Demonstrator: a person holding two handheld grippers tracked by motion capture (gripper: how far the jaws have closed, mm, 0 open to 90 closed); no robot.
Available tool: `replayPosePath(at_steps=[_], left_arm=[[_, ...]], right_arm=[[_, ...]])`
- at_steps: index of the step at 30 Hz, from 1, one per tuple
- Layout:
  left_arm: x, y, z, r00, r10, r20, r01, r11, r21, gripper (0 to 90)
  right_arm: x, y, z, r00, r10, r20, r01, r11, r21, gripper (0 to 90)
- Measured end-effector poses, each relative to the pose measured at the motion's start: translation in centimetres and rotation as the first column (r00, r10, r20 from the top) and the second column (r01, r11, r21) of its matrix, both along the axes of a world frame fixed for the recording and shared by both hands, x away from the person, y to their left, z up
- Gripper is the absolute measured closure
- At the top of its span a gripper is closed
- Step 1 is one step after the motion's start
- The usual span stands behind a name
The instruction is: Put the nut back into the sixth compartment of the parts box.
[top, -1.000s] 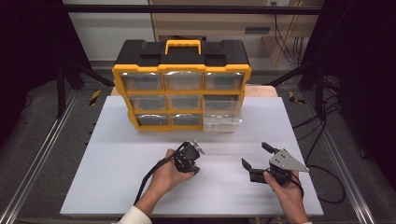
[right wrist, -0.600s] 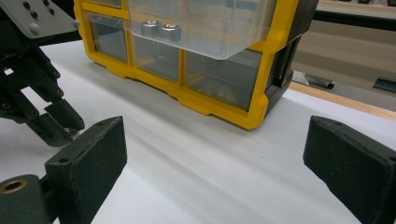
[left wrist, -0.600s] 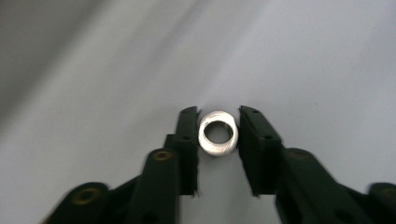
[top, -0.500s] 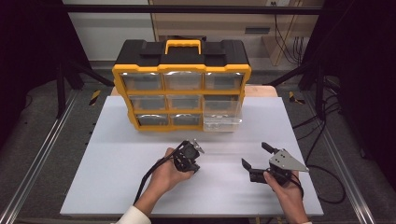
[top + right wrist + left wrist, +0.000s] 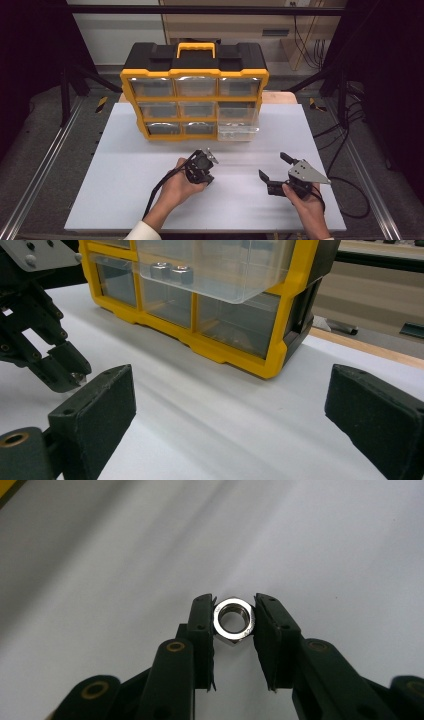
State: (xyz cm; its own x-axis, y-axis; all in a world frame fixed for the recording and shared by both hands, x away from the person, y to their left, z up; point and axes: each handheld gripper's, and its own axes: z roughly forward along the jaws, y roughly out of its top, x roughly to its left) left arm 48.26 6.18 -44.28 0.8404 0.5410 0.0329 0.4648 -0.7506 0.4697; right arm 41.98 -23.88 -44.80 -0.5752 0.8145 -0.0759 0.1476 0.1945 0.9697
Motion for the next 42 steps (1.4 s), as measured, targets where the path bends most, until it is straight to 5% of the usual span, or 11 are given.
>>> replayPosePath(at_steps=[19, 42], left_arm=[[-0.6, 0.6, 1.6, 0.9989, -0.015, 0.045, 0.017, 0.9993, -0.034, 69.7], [-1.3, 2.0, 5.2, 0.9935, 0.013, 0.113, 0.004, 0.9878, -0.156, 69.7]], right_arm=[[0.1, -0.1, 0.0, 1.0, -0.003, -0.001, 0.003, 1.0, -0.003, 6.4], [0.1, -0.1, 0.0, 1.0, -0.003, -0.001, 0.003, 1.0, -0.004, 6.5]])
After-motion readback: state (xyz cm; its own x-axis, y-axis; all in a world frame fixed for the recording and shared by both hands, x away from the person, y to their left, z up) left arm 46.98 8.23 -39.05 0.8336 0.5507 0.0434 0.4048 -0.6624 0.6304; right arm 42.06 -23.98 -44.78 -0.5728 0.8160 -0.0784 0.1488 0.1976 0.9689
